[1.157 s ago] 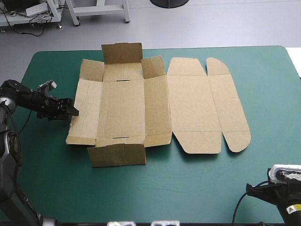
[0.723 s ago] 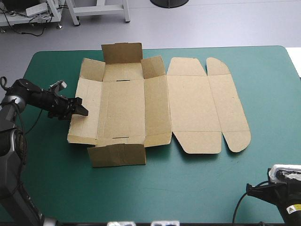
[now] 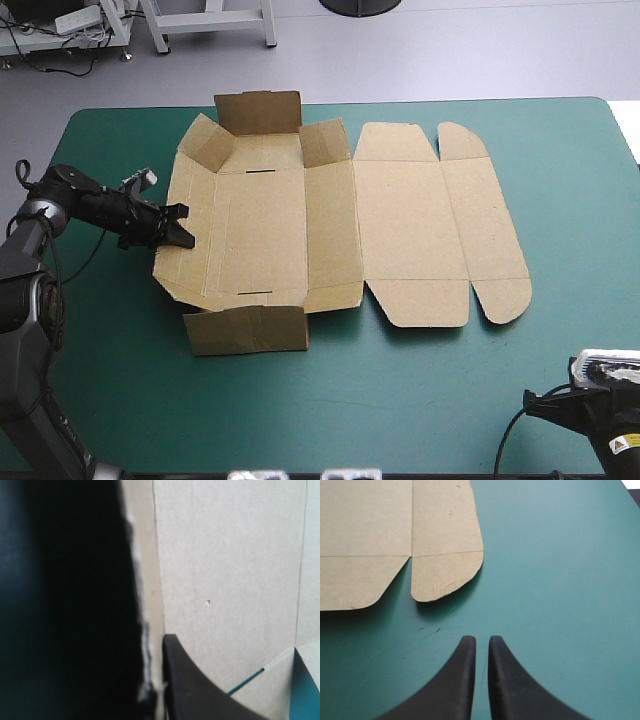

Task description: Fold the box

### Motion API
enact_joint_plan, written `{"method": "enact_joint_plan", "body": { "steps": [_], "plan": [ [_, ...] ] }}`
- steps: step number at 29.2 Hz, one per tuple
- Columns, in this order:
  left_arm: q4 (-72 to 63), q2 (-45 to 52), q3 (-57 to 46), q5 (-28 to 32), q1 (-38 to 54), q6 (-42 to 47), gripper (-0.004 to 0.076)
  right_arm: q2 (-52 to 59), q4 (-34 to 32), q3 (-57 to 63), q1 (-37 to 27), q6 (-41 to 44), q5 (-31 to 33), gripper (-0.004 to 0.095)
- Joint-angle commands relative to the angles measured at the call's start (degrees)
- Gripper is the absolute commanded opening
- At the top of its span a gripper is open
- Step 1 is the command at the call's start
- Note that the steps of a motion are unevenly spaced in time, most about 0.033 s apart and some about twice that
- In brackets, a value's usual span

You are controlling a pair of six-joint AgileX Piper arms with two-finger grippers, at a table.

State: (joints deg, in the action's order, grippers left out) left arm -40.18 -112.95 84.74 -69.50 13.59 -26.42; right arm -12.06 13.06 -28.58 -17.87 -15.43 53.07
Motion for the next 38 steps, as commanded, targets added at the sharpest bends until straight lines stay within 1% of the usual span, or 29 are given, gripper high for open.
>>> {"method": "enact_joint_plan", "body": {
  "steps": [1,5,9,13,27,34,38],
  "plan": [
    [1.3,5.7,2.7,-4.3,0.0,0.2,-0.0006,-1.1,0.6,-1.3,-0.2,-0.4,-3.6,0.0071],
    [1.5,10.8,5.4,-4.0,0.0,0.2,-0.0006,-1.1,0.6,-1.3,-0.2,-0.4,-4.0,-0.0026],
    [1.8,15.1,7.4,-4.0,-0.9,0.0,-0.0006,-1.1,0.6,-1.3,-0.2,-0.8,-4.7,-0.0024],
    [2.4,19.8,8.8,-4.0,-3.8,0.3,-0.0006,-1.1,0.7,-1.3,-0.2,-0.8,-6.2,-0.0024],
    [21.2,33.5,15.8,-4.0,-25.9,2.9,-0.0006,-1.1,1.1,-1.3,-0.2,-0.8,-8.7,-0.0024],
    [30.6,35.7,17.3,-4.0,-36.7,2.9,-0.0006,-1.1,2.2,-1.3,-0.2,-0.8,-8.9,-0.0024],
    [40.7,35.2,17.3,-4.0,-44.6,2.8,-0.0006,-1.1,2.2,-1.3,-0.2,-0.8,-9.2,-0.0024]
  ]
}}
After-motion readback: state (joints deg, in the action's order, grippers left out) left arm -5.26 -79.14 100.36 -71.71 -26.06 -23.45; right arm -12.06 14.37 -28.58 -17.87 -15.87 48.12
